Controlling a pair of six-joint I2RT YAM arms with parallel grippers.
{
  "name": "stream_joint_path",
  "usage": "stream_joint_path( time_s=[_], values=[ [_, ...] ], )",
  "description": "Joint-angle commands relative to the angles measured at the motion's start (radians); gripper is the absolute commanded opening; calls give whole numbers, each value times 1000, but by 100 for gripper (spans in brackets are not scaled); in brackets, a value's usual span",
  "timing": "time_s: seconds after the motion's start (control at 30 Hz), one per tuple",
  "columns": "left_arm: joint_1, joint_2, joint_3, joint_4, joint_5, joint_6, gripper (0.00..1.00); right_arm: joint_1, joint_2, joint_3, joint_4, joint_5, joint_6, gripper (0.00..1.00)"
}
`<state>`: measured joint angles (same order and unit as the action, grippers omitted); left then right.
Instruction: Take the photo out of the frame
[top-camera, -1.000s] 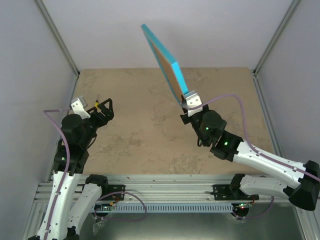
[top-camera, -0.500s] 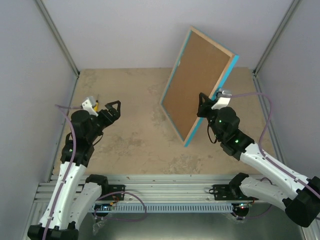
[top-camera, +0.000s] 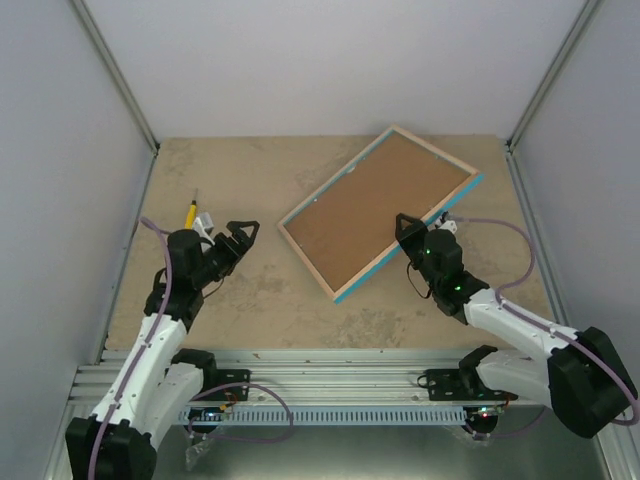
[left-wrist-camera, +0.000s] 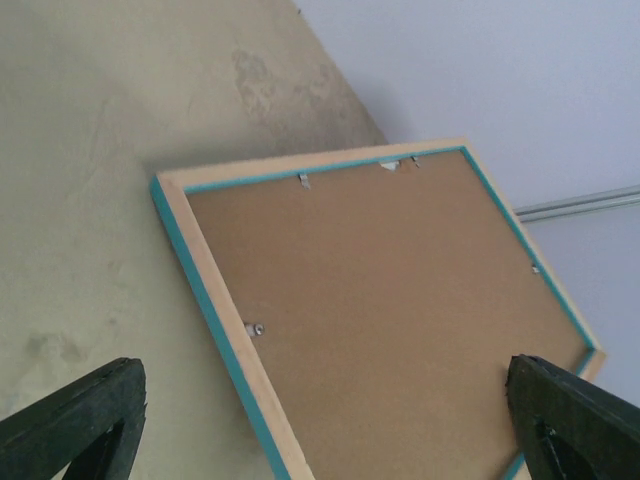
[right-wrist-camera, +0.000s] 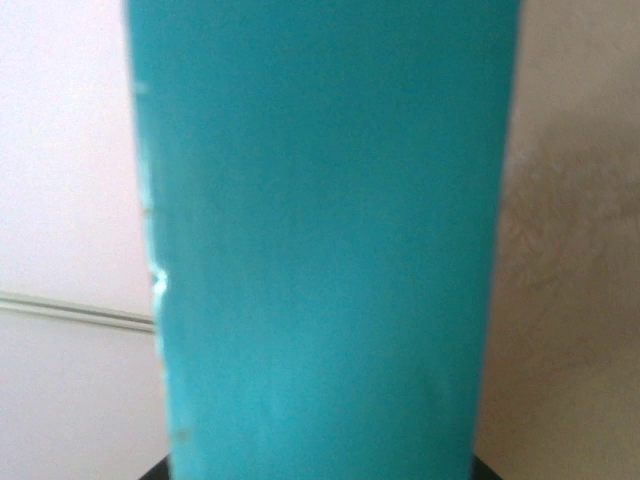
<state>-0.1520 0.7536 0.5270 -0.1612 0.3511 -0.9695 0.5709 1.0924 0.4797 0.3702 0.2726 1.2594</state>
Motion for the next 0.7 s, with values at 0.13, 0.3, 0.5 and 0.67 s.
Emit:
stream_joint_path(
  time_s=[0.13,0.3,0.5,0.67],
  values=[
    [4,30,-139,212,100,-213,100,-10,90,-26,212,-58,238,1],
    [5,93,-233,354,135,-316,100,-11,148,-53,226,-72,300,0],
    [-10,223,-287,524,172,-399,99,-11,231,-61,244,-130,374,3],
    [-32,363,-281,657,202,-424,96,-11,265,-67,249,-151,395,8]
  ],
)
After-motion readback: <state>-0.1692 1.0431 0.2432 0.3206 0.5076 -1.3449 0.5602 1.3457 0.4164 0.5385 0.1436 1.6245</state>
